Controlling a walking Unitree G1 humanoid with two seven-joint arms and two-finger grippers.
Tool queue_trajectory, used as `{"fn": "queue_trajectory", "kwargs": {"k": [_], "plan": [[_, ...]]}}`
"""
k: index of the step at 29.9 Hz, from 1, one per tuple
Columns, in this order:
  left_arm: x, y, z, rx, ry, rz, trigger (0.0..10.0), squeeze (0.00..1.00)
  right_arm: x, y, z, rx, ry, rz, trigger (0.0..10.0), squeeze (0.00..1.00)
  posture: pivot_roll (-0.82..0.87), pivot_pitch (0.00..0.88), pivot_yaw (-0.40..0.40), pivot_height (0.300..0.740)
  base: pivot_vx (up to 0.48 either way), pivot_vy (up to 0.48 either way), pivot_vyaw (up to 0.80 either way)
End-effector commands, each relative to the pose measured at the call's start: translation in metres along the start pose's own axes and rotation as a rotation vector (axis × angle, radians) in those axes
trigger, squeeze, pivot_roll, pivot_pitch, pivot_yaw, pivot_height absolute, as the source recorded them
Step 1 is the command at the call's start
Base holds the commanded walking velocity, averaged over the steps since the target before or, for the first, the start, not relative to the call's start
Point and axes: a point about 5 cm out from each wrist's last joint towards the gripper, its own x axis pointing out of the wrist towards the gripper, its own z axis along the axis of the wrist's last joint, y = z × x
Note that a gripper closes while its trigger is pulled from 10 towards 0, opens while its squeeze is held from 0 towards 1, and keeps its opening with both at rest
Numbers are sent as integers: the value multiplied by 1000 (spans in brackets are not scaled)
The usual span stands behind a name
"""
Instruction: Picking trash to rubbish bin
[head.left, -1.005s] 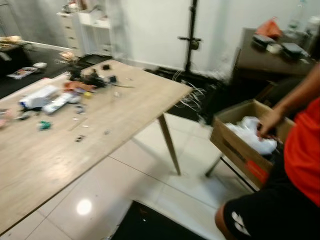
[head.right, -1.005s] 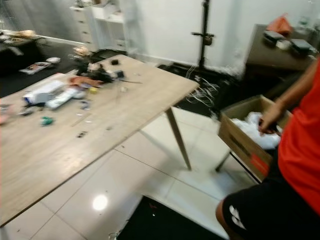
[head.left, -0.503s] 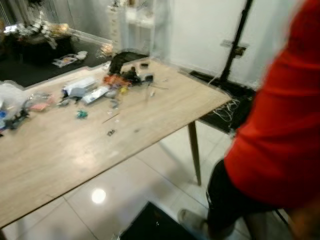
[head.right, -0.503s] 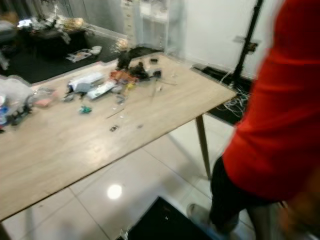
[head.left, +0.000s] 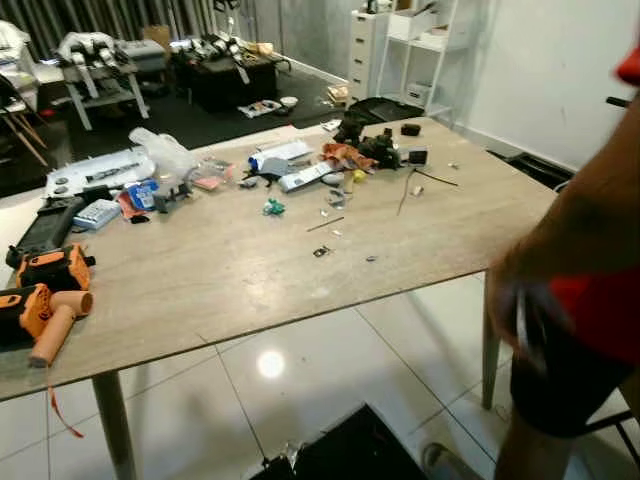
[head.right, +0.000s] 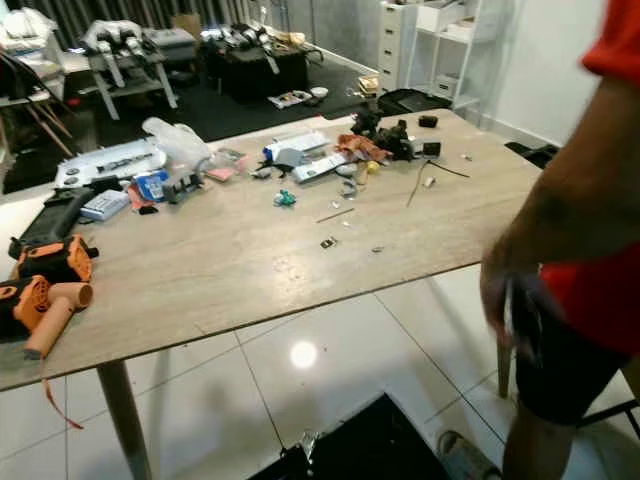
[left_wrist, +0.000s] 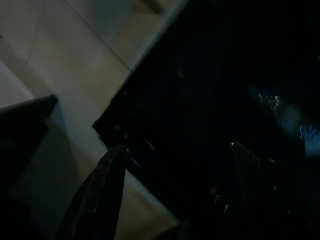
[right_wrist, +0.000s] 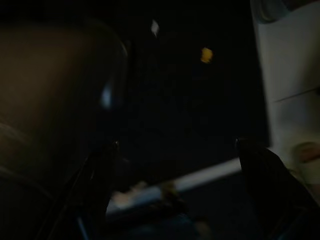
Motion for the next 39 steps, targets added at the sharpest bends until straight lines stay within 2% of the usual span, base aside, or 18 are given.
{"fn": "queue_trajectory", "kwargs": {"k": [1, 3, 4, 7, 9, 12, 13, 15, 19, 20, 22, 24, 28, 31, 33, 34, 36, 39], "plan": [[-1, 3, -7, -60, 19, 32, 10000, 0, 0, 3, 0, 19, 0, -15, 10000, 0, -99, 162, 26, 740, 0, 0, 0], [0, 4, -3, -96, 2, 37, 10000, 0, 0, 1, -1, 33, -1, -33, 10000, 0, -102, 163, 25, 740, 0, 0, 0], [1, 4, 5, -186, -29, 29, 10000, 0, -1, -10, -13, 68, 5, -81, 10000, 0, -105, 165, 25, 740, 0, 0, 0], [1, 5, 13, -253, -56, 23, 10000, 0, -4, -26, -16, 129, -13, -167, 10000, 0, -110, 168, 26, 740, 0, 0, 0], [2, 8, 22, -312, -89, 17, 10000, 0, -8, -48, -12, 210, -48, -283, 10000, 0, -117, 168, 27, 740, 0, 0, 0], [3, 11, 32, -373, -134, 6, 10000, 0, -19, -89, 10, 316, -153, -448, 10000, 0, -129, 168, 30, 740, 0, 0, 0], [3, 11, 32, -373, -134, 6, 10000, 0, -19, -89, 10, 316, -153, -448, 10000, 0, -129, 168, 30, 740, 0, 0, 0], [3, 14, 35, -366, -148, 22, 10000, 0, -32, -120, 31, 365, -234, -577, 10000, 0, -134, 169, 29, 740, 0, 0, 0], [3, 20, 37, -364, -159, 55, 10000, 0, -59, -162, 74, 440, -411, -736, 10000, 0, -137, 171, 30, 740, 0, 0, 0], [3, 20, 37, -364, -159, 55, 10000, 0, -59, -162, 74, 440, -411, -736, 10000, 0, -137, 171, 30, 740, 0, 0, 0], [3, 21, 37, -374, -165, 58, 10000, 0, -74, -174, 105, 479, -549, -758, 10000, 0, -136, 175, 32, 740, 0, 0, 0], [3, 21, 37, -378, -168, 57, 10000, 0, -80, -177, 117, 496, -606, -758, 10000, 0, -136, 175, 33, 740, 0, 0, 0], [3, 18, 35, -370, -162, 45, 10000, 0, -134, -182, 205, 504, -1036, -659, 10000, 0, -140, 180, 38, 740, 0, 0, 0], [3, 17, 35, -368, -159, 41, 10000, 0, -147, -181, 220, 489, -1113, -639, 10000, 0, -140, 180, 38, 740, 0, 0, 300], [3, 12, 33, -364, -150, 26, 10000, 0, -182, -176, 255, 411, -1290, -618, 10000, 0, -134, 179, 33, 740, 0, 0, 775], [3, 12, 33, -364, -150, 26, 10000, 0, -182, -176, 255, 411, -1290, -618, 10000, 0, -134, 179, 33, 740, 0, 0, 775], [2, 6, 31, -359, -140, -2, 10000, 0, -211, -167, 280, 353, -1437, -584, 10000, 0, -131, 177, 30, 740, 0, 0, 775], [2, -1, 27, -348, -121, -48, 10000, 0, -230, -151, 297, 293, -1538, -526, 10000, 0, -131, 175, 30, 740, 0, 0, 775]]}}
